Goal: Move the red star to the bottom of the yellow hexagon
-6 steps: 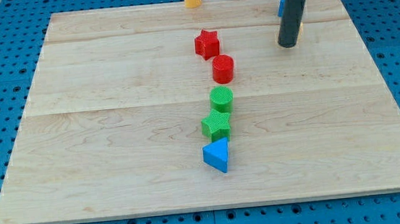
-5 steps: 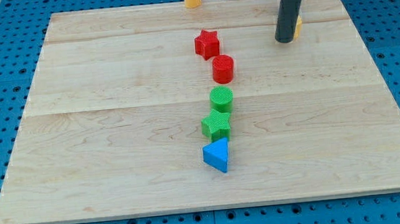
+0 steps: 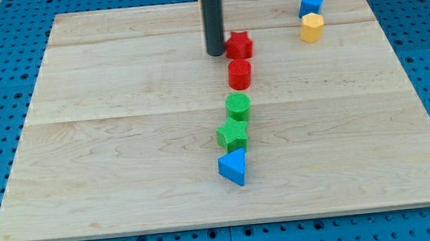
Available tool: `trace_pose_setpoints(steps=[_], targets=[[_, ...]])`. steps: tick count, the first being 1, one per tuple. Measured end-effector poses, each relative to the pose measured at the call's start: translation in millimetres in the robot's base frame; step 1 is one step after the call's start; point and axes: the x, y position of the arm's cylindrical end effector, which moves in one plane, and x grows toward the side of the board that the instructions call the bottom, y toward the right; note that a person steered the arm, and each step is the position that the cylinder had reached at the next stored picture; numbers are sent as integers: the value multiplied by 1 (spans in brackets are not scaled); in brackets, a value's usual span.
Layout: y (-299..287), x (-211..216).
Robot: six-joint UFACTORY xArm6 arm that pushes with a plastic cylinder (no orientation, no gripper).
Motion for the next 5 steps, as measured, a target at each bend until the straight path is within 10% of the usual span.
trace_pose_setpoints(steps=[2, 4, 5], targets=[[-2, -34], [115, 12], [62, 13]])
